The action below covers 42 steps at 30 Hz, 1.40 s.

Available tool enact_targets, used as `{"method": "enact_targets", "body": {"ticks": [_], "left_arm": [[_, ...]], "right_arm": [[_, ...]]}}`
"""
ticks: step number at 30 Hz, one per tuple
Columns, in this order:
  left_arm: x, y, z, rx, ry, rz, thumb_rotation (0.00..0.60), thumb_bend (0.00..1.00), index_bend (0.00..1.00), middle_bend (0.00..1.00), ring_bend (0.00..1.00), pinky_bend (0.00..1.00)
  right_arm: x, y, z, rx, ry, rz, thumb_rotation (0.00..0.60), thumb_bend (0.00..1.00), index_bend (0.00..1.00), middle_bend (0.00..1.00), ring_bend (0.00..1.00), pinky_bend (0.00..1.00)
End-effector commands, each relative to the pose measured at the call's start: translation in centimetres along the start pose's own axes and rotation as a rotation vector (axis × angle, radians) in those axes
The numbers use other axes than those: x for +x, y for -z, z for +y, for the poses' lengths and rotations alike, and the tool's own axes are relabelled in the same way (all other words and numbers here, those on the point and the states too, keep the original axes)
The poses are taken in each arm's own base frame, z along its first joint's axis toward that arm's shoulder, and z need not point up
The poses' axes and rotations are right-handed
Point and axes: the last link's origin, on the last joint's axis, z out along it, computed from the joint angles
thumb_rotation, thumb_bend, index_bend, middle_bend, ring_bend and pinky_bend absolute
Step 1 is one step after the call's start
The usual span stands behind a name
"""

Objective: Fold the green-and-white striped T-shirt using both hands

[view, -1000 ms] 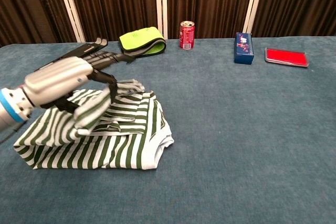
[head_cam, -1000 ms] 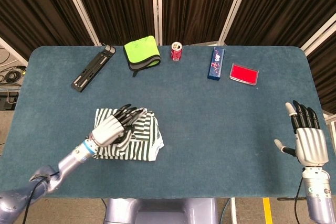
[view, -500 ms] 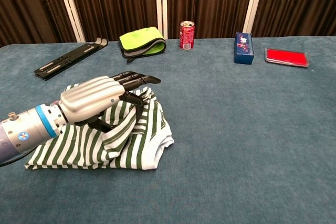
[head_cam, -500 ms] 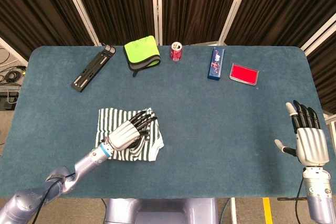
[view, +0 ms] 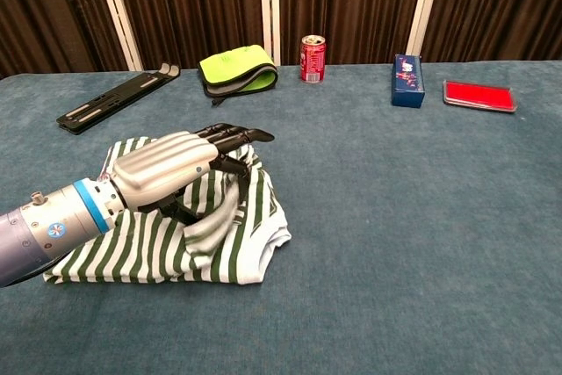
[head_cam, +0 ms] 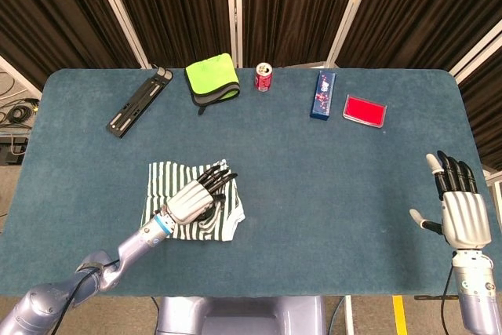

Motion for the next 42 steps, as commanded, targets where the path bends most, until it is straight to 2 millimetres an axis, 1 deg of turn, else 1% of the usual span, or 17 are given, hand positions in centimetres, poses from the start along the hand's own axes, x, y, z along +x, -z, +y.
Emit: {"method": "enact_targets", "body": {"ticks": [1, 3, 4, 6, 10, 14, 15, 19, 21, 24, 26, 28, 33, 37, 40, 41, 42], "left_arm": [[0.5, 0.0, 0.0, 0.007, 0.029, 0.024, 0.6, 0.22, 0.0, 0.0, 0.0, 0.0], [1.0, 0.1, 0.1, 0.012, 0.072, 0.062, 0.6, 0.22, 0.0, 0.0, 0.0, 0.0], [1.6, 0.3, 0.2, 0.009, 0.098, 0.103, 0.6, 0.22, 0.0, 0.0, 0.0, 0.0], [2.2, 0.5, 0.1, 0.007, 0.11, 0.138, 0.6, 0.22, 0.0, 0.0, 0.0, 0.0], [3.6, 0.5, -0.3, 0.022, 0.134, 0.202, 0.6, 0.22, 0.0, 0.0, 0.0, 0.0], [5.7, 0.7, -0.9, 0.031, 0.163, 0.267, 0.6, 0.22, 0.0, 0.0, 0.0, 0.0], [6.2, 1.0, -1.1, 0.026, 0.163, 0.259, 0.6, 0.22, 0.0, 0.0, 0.0, 0.0], [7.1, 2.1, -1.6, 0.035, 0.149, 0.227, 0.6, 0.21, 0.0, 0.0, 0.0, 0.0], [7.5, 3.0, -2.2, 0.06, 0.144, 0.203, 0.6, 0.17, 0.0, 0.0, 0.0, 0.0], [8.2, 4.7, -3.1, 0.115, 0.132, 0.17, 0.6, 0.05, 0.0, 0.0, 0.0, 0.0], [8.4, 5.9, -3.6, 0.148, 0.132, 0.149, 0.6, 0.0, 0.0, 0.0, 0.0, 0.0], [8.5, 6.7, -3.8, 0.164, 0.133, 0.139, 0.6, 0.0, 0.0, 0.0, 0.0, 0.0], [9.1, 10.6, -4.9, 0.251, 0.11, 0.129, 0.6, 0.0, 0.0, 0.0, 0.0, 0.0], [9.6, 13.7, -5.9, 0.369, 0.053, 0.137, 0.6, 0.0, 0.0, 0.0, 0.0, 0.0], [10.4, 16.1, -6.1, 0.479, 0.009, 0.165, 0.6, 0.0, 0.0, 0.0, 0.0, 0.0], [10.6, 16.5, -6.0, 0.499, 0.003, 0.17, 0.6, 0.0, 0.0, 0.0, 0.0, 0.0], [11.1, 17.4, -5.7, 0.545, -0.013, 0.178, 0.6, 0.0, 0.0, 0.0, 0.0, 0.0]], "right_arm": [[0.0, 0.0, 0.0, 0.0, 0.0, 0.001, 0.6, 0.0, 0.0, 0.0, 0.0, 0.0], [0.0, 0.0, 0.0, 0.001, 0.0, 0.001, 0.6, 0.0, 0.0, 0.0, 0.0, 0.0], [0.0, 0.0, 0.0, 0.001, 0.001, 0.0, 0.6, 0.0, 0.0, 0.0, 0.0, 0.0], [0.0, 0.1, 0.0, 0.003, 0.001, -0.001, 0.6, 0.0, 0.0, 0.0, 0.0, 0.0], [-0.1, 0.1, -0.2, 0.009, 0.003, -0.003, 0.6, 0.0, 0.0, 0.0, 0.0, 0.0], [0.0, 0.2, -0.4, 0.013, 0.001, -0.001, 0.6, 0.0, 0.0, 0.0, 0.0, 0.0], [0.0, 0.2, -0.4, 0.013, 0.0, -0.001, 0.6, 0.0, 0.0, 0.0, 0.0, 0.0], [0.1, 0.3, -0.4, 0.013, -0.001, 0.0, 0.6, 0.0, 0.0, 0.0, 0.0, 0.0], [0.1, 0.3, -0.4, 0.013, -0.001, -0.001, 0.6, 0.0, 0.0, 0.0, 0.0, 0.0], [0.1, 0.4, -0.4, 0.014, -0.004, -0.002, 0.6, 0.0, 0.0, 0.0, 0.0, 0.0], [0.1, 0.4, -0.5, 0.016, -0.005, -0.003, 0.6, 0.0, 0.0, 0.0, 0.0, 0.0], [0.1, 0.4, -0.5, 0.017, -0.006, -0.004, 0.6, 0.0, 0.0, 0.0, 0.0, 0.0], [0.1, 0.4, -0.7, 0.023, -0.014, -0.005, 0.6, 0.0, 0.0, 0.0, 0.0, 0.0], [0.2, 0.4, -0.7, 0.024, -0.019, -0.005, 0.6, 0.0, 0.0, 0.0, 0.0, 0.0], [0.3, 0.4, -0.7, 0.029, -0.015, -0.005, 0.6, 0.0, 0.0, 0.0, 0.0, 0.0], [0.3, 0.5, -0.7, 0.031, -0.012, -0.007, 0.6, 0.0, 0.0, 0.0, 0.0, 0.0], [0.3, 0.5, -0.7, 0.036, -0.002, -0.013, 0.6, 0.0, 0.0, 0.0, 0.0, 0.0]]}}
